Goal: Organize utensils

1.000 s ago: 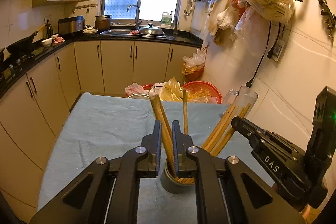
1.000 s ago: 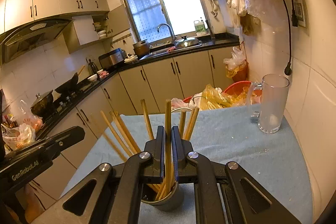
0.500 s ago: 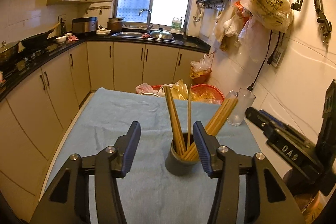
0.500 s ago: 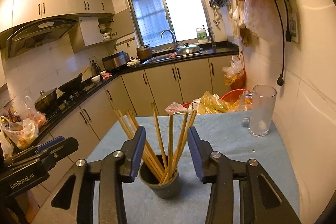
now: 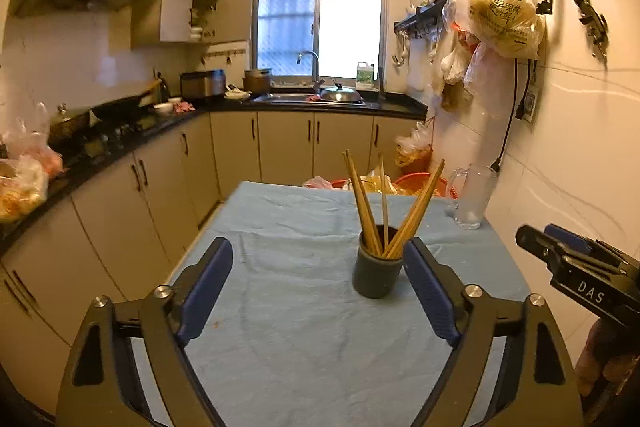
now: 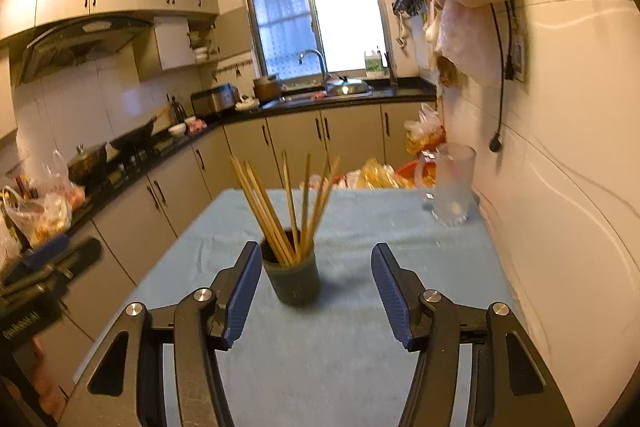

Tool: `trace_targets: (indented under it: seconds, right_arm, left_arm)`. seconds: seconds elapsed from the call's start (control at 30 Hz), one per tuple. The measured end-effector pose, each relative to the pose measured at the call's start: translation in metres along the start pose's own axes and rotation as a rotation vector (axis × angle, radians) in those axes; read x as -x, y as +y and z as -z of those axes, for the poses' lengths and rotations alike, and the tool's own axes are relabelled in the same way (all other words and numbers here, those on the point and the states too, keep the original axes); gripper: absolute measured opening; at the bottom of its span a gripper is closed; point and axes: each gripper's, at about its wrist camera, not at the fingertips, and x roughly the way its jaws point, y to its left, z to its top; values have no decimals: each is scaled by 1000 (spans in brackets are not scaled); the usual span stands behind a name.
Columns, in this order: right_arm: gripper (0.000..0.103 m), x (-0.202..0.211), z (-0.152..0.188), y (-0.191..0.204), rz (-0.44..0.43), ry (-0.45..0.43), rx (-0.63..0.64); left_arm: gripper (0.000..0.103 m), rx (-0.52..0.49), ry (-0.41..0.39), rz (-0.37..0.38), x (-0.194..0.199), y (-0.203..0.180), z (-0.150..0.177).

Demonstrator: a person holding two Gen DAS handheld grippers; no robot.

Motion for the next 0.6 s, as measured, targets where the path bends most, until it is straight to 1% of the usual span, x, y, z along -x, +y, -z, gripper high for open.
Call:
trace_targets:
  seconds: [0.23,0.43,0.6]
  right_arm:
    - [63,18,34,-8,11,47,-34]
    - [64,19,50,-14,12,75,-69]
    - [64,16,57,-15,14,92,-85]
  left_arm:
    - [87,5,21,-4,23,6,18]
    - [87,18,46,-11,24,10,26]
    - [87,16,72,-22,19,11,32]
